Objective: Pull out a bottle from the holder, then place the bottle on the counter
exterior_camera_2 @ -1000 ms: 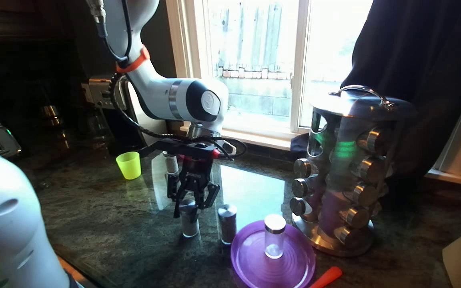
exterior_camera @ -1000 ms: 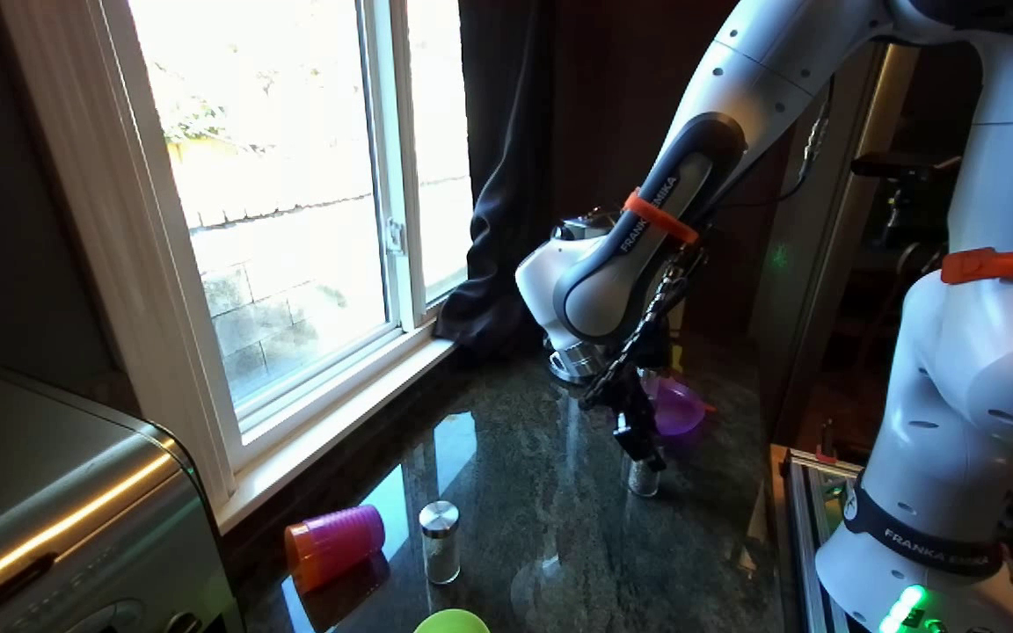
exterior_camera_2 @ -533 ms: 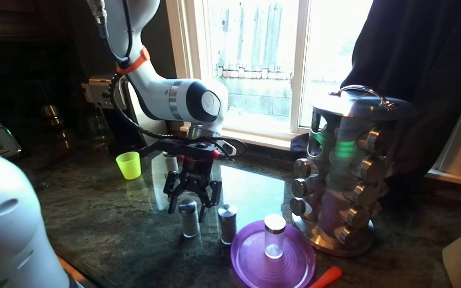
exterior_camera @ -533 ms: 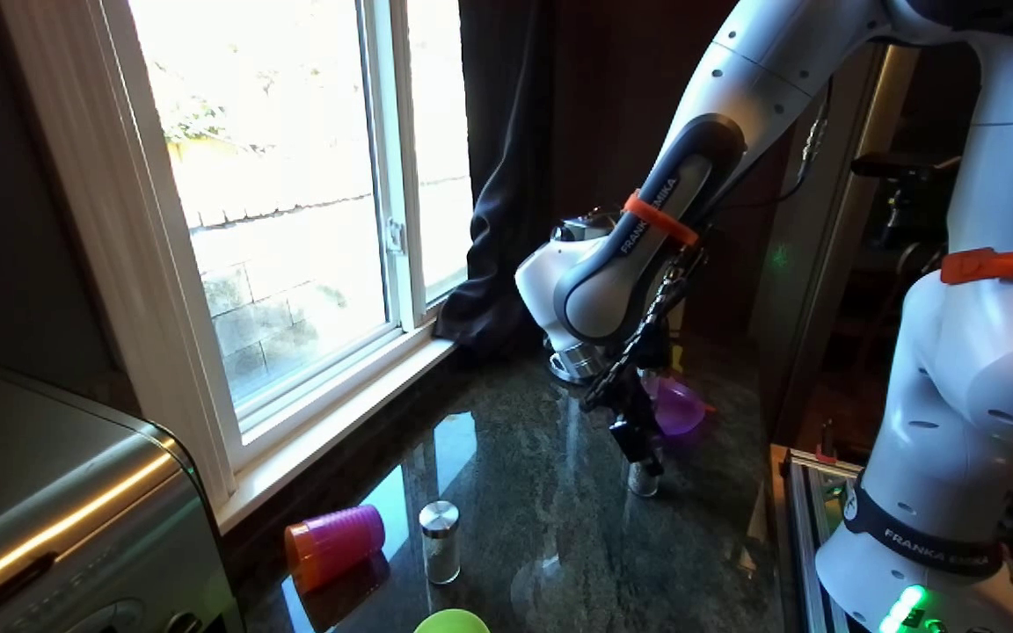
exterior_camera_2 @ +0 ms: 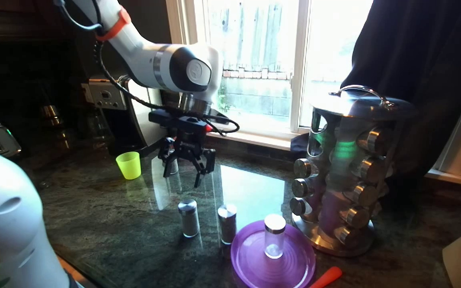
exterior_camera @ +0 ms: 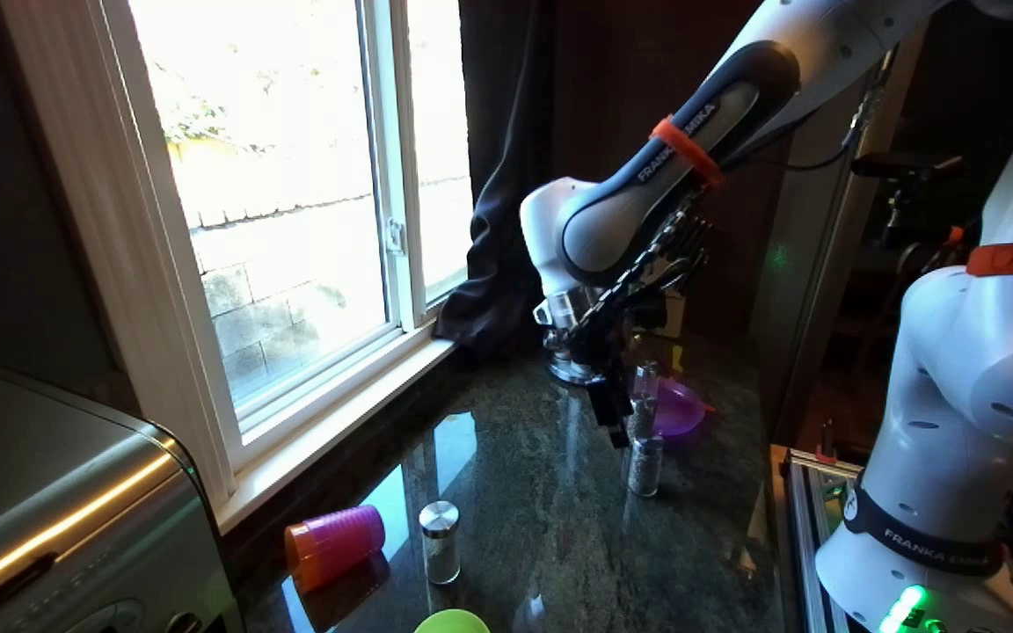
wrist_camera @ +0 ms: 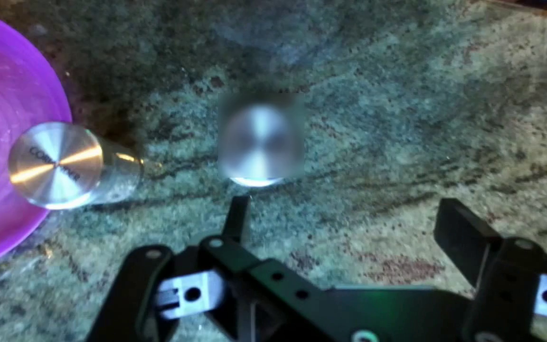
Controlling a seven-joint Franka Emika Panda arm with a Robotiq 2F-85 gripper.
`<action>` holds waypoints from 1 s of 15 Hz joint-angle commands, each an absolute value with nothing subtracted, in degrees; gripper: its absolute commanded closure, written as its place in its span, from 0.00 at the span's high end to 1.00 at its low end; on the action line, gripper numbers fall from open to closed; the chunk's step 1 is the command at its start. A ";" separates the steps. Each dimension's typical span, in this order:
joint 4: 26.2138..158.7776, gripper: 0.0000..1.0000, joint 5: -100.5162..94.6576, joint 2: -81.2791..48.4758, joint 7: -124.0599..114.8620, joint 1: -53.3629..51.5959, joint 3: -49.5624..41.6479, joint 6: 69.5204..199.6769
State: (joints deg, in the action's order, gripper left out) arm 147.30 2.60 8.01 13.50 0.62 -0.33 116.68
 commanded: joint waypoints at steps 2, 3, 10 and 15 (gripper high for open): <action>150.98 1.00 4.76 24.73 17.40 0.62 -2.83 117.52; 151.84 1.00 3.81 27.82 19.81 0.80 -3.95 117.94; 149.67 1.00 2.84 35.30 31.91 0.66 -11.79 112.81; 150.62 1.00 2.92 36.40 33.24 0.34 -12.33 112.65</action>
